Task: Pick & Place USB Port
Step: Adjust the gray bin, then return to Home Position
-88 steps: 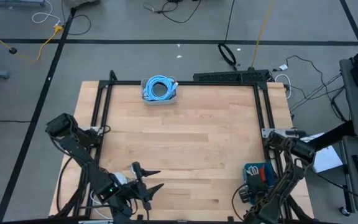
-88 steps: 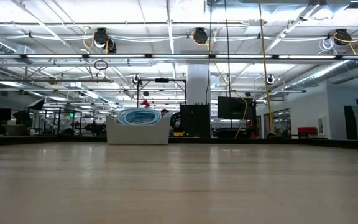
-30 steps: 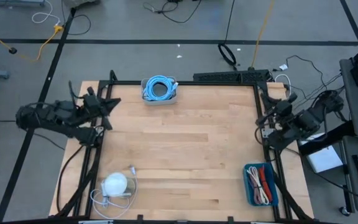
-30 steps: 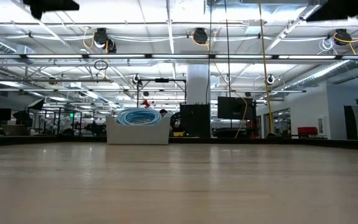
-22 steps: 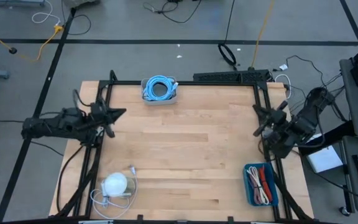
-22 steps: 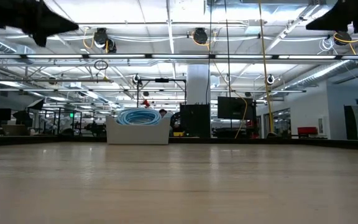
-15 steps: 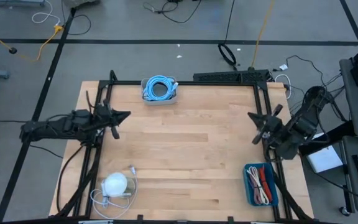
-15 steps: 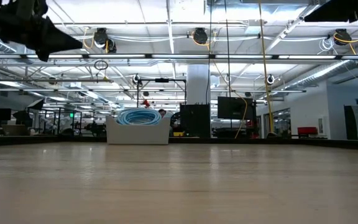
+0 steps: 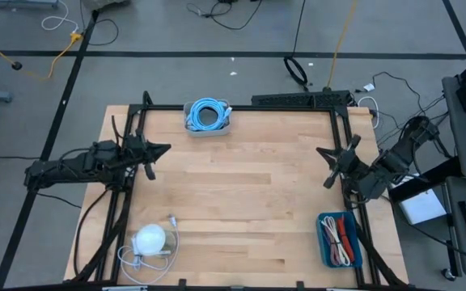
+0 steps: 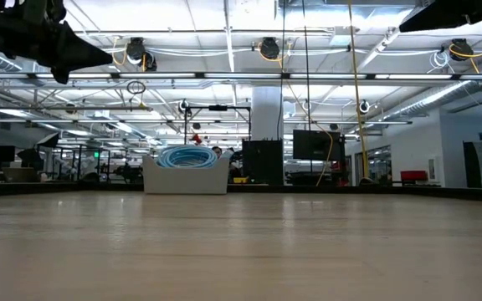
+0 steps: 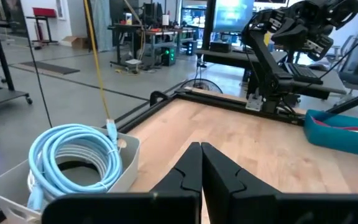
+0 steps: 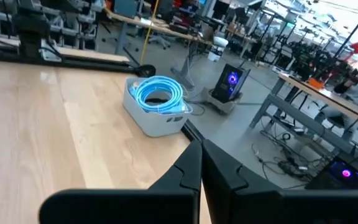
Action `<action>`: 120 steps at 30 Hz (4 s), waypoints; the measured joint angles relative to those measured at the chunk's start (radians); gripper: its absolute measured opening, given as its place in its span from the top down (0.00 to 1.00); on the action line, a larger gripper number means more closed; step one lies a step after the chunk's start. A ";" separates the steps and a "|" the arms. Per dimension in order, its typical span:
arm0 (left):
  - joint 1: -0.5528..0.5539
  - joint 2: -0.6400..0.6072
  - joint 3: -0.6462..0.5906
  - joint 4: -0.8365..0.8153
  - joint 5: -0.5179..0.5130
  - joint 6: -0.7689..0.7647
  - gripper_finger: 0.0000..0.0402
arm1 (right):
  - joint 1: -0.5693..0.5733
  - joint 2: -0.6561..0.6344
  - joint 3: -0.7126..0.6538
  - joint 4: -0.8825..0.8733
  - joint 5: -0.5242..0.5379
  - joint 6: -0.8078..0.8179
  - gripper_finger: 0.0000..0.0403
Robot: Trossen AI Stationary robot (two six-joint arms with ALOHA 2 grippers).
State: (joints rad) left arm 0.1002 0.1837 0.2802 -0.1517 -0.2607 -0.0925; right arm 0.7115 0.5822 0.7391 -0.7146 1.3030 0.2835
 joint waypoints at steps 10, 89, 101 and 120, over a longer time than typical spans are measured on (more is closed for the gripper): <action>0.001 0.000 0.000 -0.020 0.002 -0.003 1.00 | -0.090 -0.002 -0.092 0.205 -0.086 -0.135 1.00; 0.170 0.408 -0.266 0.434 0.492 -0.052 1.00 | -0.263 0.484 -0.436 1.155 -0.710 -0.367 1.00; 0.091 0.391 -0.266 0.518 0.423 -0.060 1.00 | -0.401 0.478 -0.649 1.421 -0.886 -0.303 1.00; 0.032 0.392 -0.265 0.515 0.259 -0.098 1.00 | -0.418 0.165 -0.723 1.460 -0.882 -0.474 1.00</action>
State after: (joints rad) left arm 0.1322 0.5755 0.0151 0.3630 -0.0017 -0.1908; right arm 0.2939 0.7474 0.0166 0.7459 0.4207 -0.1903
